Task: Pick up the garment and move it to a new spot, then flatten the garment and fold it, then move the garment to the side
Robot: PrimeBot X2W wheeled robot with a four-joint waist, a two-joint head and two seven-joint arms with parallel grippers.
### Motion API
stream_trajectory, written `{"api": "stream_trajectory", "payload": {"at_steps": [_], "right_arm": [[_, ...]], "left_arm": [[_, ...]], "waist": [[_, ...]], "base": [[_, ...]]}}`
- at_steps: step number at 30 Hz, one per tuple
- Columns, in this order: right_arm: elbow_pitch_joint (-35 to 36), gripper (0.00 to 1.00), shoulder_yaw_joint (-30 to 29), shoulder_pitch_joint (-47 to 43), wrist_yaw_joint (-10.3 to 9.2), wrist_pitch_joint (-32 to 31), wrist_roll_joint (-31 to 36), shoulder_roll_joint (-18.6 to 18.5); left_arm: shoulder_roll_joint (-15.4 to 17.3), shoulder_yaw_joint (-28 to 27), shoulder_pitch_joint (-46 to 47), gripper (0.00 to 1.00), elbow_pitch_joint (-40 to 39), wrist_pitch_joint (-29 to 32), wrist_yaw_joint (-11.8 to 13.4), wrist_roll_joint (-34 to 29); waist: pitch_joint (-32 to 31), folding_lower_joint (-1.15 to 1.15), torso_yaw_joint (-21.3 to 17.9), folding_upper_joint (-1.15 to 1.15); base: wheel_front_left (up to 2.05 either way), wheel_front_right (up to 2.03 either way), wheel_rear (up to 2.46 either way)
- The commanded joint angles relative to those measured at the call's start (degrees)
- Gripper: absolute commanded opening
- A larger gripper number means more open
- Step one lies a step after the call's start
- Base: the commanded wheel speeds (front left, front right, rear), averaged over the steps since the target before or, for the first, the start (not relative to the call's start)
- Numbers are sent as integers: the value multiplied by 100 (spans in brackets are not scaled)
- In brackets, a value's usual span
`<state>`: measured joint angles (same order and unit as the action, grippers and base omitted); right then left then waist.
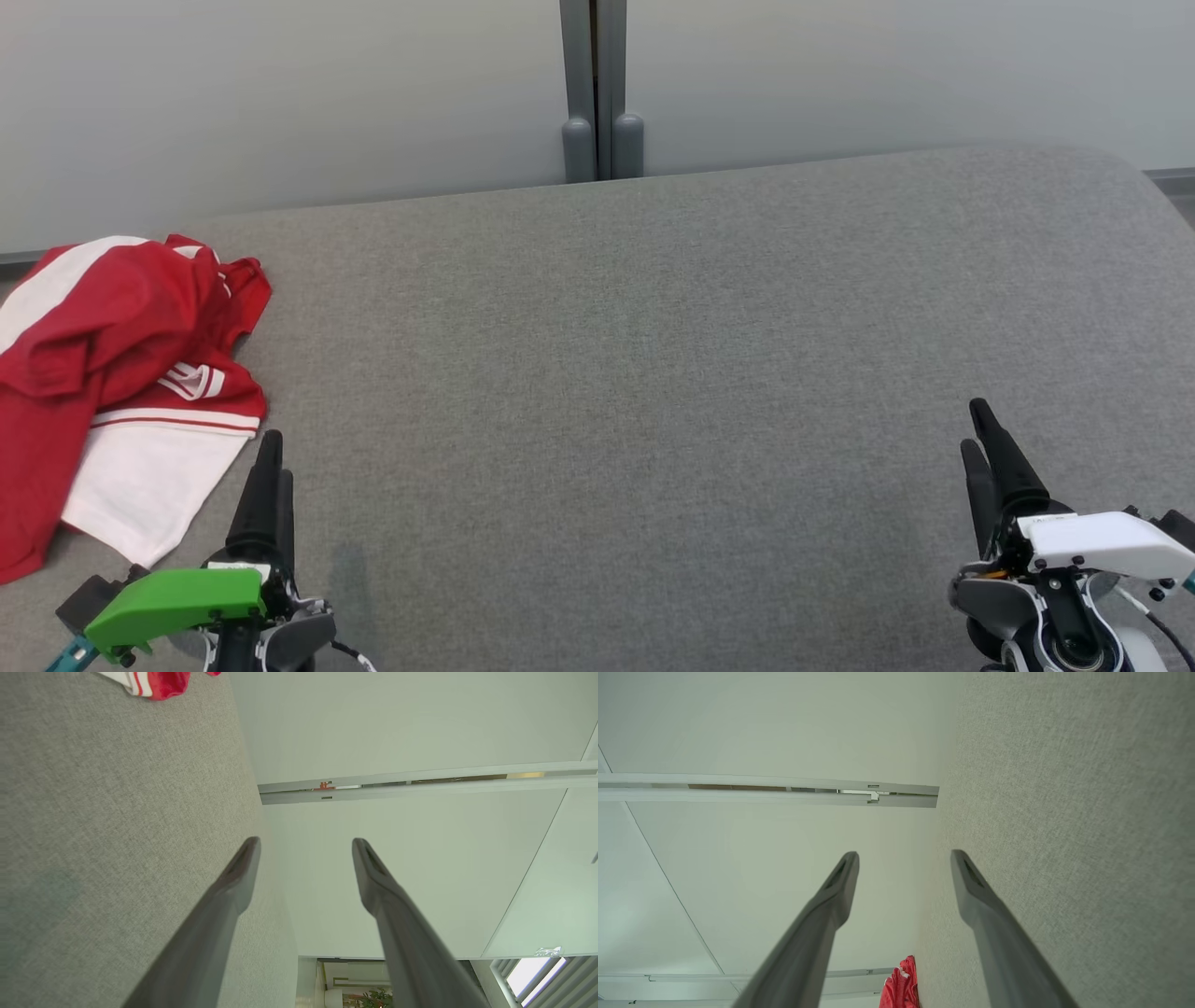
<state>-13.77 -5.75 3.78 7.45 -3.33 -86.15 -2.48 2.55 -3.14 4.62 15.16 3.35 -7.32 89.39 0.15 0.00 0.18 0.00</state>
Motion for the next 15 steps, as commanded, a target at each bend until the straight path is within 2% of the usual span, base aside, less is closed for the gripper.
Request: {"api": "stream_trajectory", "payload": {"at_steps": [1, 15], "right_arm": [[170, 100, 24, 60, 3, 76, 288, -28], [593, 100, 219, -79, 3, 415, 2294, -56]], "left_arm": [[60, 42, 45, 100, -55, -80, -8, -206], [35, 60, -70, 100, -16, -418, -11, -1784]], "waist": [[1, 0, 8, 0], [11, 0, 75, 0]], "base": [[0, 0, 0], [0, 0, 0]]}}
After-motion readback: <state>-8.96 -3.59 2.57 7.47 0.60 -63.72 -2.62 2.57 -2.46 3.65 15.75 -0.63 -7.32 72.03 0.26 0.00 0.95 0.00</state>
